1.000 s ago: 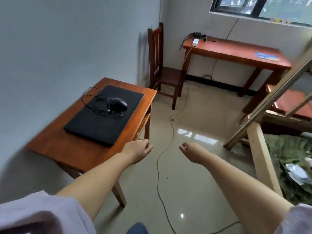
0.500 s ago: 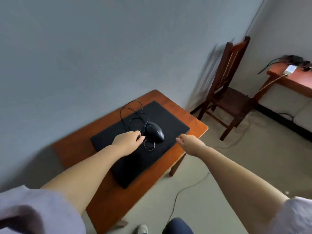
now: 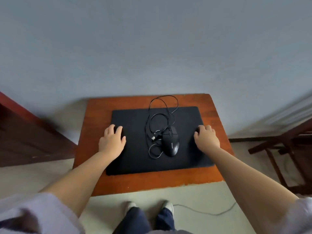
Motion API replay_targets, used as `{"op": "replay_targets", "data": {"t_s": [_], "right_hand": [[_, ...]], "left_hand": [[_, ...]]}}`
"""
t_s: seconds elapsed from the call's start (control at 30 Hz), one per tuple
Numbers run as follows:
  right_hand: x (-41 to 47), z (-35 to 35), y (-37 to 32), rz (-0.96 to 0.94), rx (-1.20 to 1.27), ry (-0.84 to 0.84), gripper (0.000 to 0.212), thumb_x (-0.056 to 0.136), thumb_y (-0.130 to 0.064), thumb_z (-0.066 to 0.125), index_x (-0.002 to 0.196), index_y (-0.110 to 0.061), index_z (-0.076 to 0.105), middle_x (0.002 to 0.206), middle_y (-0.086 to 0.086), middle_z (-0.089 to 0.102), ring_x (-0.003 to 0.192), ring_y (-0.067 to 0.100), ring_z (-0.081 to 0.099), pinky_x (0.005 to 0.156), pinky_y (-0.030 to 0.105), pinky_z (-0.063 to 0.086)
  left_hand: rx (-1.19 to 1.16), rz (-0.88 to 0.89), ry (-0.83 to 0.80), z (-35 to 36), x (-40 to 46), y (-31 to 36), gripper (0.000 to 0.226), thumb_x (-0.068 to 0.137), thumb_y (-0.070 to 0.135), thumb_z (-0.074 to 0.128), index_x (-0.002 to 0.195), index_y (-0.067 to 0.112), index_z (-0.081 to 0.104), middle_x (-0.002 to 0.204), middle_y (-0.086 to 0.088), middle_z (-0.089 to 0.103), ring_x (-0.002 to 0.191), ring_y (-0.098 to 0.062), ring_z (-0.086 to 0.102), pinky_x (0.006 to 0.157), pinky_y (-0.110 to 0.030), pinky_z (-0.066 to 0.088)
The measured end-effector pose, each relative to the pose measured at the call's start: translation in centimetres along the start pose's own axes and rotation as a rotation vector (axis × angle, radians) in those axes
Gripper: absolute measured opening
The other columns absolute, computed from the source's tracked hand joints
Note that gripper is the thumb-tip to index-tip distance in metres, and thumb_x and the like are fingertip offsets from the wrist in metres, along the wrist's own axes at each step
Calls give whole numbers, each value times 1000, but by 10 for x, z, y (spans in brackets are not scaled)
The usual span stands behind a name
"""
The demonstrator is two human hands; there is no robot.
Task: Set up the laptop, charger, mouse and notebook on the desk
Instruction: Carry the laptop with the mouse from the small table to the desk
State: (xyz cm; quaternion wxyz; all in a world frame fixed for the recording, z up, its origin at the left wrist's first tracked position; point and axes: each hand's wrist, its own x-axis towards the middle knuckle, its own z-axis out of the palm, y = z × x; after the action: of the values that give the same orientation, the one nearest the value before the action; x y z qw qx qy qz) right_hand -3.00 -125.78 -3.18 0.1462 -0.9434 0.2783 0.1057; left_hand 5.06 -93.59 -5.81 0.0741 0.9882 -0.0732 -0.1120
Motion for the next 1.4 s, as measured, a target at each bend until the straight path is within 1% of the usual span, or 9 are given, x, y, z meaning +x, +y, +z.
{"op": "replay_targets", "data": {"t_s": [0.17,0.4,0.67,0.77,0.87,0.93,1.1,1.2,1.4], "right_hand": [[14,7,5,121,160,36,41,95,-28,37,132,-9,36,136,16,38,121,34,40,89,46,43],[47,16,4,415,389,-60,54,95,-42,36,129,0,38,132,22,45,119,39,44,95,45,40],[63,15,18,400,513,-202,78,87,-63,38,120,6,50,107,16,58,86,31,51,74,35,41],[52,15,22,399,525,-146,75,88,-64,34,117,2,53,105,14,59,84,28,50,72,34,40],[37,6,32,402,502,-31,68,89,-64,29,97,-2,57,87,9,57,69,23,50,62,31,37],[24,0,45,428,501,29,69,89,-64,27,85,-2,58,78,9,58,60,21,48,52,29,33],[-14,-14,102,555,591,139,68,88,-65,27,93,-3,54,90,11,56,81,30,54,71,35,43],[-47,-20,146,669,655,219,64,88,-64,29,95,-5,55,93,10,56,81,28,53,72,35,41],[-142,-23,249,953,747,402,71,89,-62,31,112,1,56,100,14,58,79,26,48,72,33,39]], "left_hand": [[-192,-330,-53,9,-6,13,64,95,43,37,148,18,12,140,-18,34,129,-33,33,90,-46,44],[-460,-700,-91,-2,25,14,62,92,45,45,133,-1,37,135,-22,44,123,-39,44,97,-48,42],[-610,-730,-105,-7,37,7,63,88,58,46,108,-1,53,94,-11,56,78,-28,52,69,-36,42],[-606,-707,-82,-8,36,9,58,86,60,46,90,2,48,71,-4,48,60,-22,47,61,-35,39],[-605,-641,-67,-15,37,22,58,86,61,47,77,4,40,67,-1,42,57,-19,43,56,-32,37],[-605,-582,-84,-19,40,37,57,86,60,47,83,4,42,72,-3,46,61,-22,46,60,-34,39],[-583,-406,-156,-21,46,98,57,86,60,47,88,3,46,73,-5,47,60,-23,46,55,-33,39],[-579,-273,-217,-19,45,151,59,85,61,48,94,3,49,78,-5,50,74,-28,51,62,-35,42],[-475,45,-345,-2,6,282,69,86,60,46,118,-2,50,113,-14,58,87,-30,50,72,-37,44]]}}
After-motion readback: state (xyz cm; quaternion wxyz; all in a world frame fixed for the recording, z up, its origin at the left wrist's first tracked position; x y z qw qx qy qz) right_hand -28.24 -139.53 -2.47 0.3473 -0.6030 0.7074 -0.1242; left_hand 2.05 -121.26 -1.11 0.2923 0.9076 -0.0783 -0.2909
